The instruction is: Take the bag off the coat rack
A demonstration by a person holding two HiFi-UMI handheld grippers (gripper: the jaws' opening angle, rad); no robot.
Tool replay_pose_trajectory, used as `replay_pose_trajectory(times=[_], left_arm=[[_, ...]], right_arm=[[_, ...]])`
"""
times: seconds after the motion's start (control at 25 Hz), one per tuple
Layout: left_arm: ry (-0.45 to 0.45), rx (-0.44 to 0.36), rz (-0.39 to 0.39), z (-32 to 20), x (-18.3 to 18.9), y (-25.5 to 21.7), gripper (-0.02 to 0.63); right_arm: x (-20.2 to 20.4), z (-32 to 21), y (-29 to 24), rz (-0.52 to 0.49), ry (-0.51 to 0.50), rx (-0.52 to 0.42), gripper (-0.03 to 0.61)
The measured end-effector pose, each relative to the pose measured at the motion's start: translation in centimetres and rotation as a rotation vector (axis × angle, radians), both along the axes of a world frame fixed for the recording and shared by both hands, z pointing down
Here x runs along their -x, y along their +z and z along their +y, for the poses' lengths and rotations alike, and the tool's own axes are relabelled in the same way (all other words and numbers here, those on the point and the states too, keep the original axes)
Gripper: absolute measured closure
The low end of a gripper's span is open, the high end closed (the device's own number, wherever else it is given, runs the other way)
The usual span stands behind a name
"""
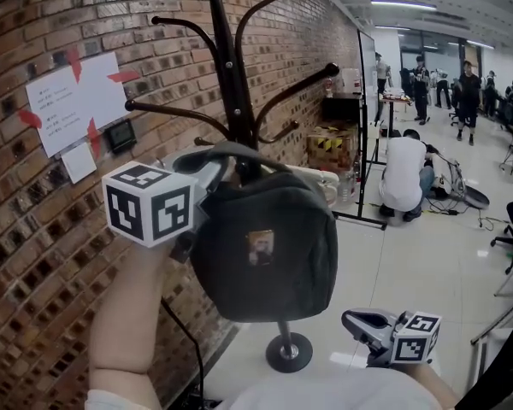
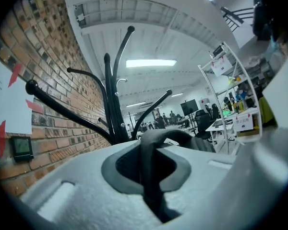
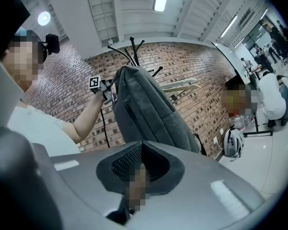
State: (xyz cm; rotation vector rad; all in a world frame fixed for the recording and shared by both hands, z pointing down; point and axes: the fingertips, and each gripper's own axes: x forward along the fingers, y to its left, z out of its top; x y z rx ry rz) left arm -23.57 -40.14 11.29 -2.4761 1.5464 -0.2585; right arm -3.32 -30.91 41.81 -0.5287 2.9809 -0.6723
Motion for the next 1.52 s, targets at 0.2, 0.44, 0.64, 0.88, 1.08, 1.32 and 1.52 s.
replay_pose_trajectory(times=[0.2,0.44,0.64,0.88,1.08,1.32,1.52], left_arm=[[0.016,0.009,-0.006,2.3,-1.2,1.2,0.601],[-0.012,0.023,0.012,6.4,-2.7,5.7,0.6],[-0.033,0.049,0.026,12.2,-4.9,11.2,0.6],[-0.054,0.127,0.055,19.1,-8.0,18.4,0.6],[-0.049,0.197,0.059,24.5,-10.8,23.1,0.6],[-0.035,0.223,0.121,31.2,-11.8,26.0,0.6],[-0.008,0.24,0.168,37.0,-11.1,27.3,0.6]], right_arm=[[-0.3,1.5,-0.5,0.004,-0.012,-0.01,0.581],[-1.8,4.8,-0.1,0.004,-0.025,-0.013,0.581],[-3.8,9.1,0.8,0.02,-0.033,-0.006,0.581],[-6.5,15.2,2.2,0.053,-0.054,0.021,0.581],[-7.8,18.5,1.7,0.064,-0.036,0.031,0.581],[-6.7,22.4,-0.3,0.062,-0.029,-0.02,0.581],[-5.2,26.8,-1.6,0.044,0.017,-0.035,0.581]])
